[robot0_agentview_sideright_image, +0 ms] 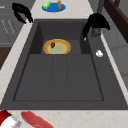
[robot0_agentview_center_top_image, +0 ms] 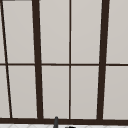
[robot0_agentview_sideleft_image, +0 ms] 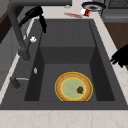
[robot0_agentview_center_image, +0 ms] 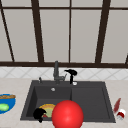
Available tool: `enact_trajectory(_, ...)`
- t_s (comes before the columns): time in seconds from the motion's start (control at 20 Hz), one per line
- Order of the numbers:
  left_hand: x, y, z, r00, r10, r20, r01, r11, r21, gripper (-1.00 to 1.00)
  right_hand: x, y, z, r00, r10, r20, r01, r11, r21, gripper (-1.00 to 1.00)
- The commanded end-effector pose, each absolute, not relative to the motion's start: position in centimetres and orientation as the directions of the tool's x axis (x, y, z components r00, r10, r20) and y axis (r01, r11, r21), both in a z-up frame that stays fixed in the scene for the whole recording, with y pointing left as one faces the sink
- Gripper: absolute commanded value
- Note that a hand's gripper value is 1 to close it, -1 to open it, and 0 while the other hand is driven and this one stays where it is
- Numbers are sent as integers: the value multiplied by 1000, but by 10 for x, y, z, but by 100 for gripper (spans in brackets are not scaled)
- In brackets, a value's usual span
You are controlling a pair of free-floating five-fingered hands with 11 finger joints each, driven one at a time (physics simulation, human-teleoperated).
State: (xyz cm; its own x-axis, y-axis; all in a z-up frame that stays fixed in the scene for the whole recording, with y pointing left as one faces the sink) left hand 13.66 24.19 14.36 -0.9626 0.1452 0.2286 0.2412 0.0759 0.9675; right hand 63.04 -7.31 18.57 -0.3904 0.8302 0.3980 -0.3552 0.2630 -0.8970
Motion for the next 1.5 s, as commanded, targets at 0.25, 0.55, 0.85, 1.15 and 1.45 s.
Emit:
enact_trajectory(0.25, 137, 242, 144, -963, 145, 229, 241, 76, 968, 0, 680, -64, 154, -376, 837, 397, -466, 200, -862, -100)
enact_trajectory(0.55, 137, 242, 144, -963, 145, 229, 241, 76, 968, 0, 678, -62, 155, -364, 836, 410, -503, 194, -843, -100)
enact_trajectory(0.85, 137, 242, 144, -963, 145, 229, 241, 76, 968, 0, 668, -39, 165, -324, 862, 390, -503, 192, -843, -100)
enact_trajectory(1.15, 137, 242, 144, -963, 145, 229, 241, 76, 968, 0, 657, -18, 160, -289, 921, 260, -488, 92, -868, -100)
enact_trajectory(1.45, 137, 242, 144, -963, 145, 229, 241, 76, 968, 0, 662, -8, 140, -286, 919, 271, -529, 85, -845, 100)
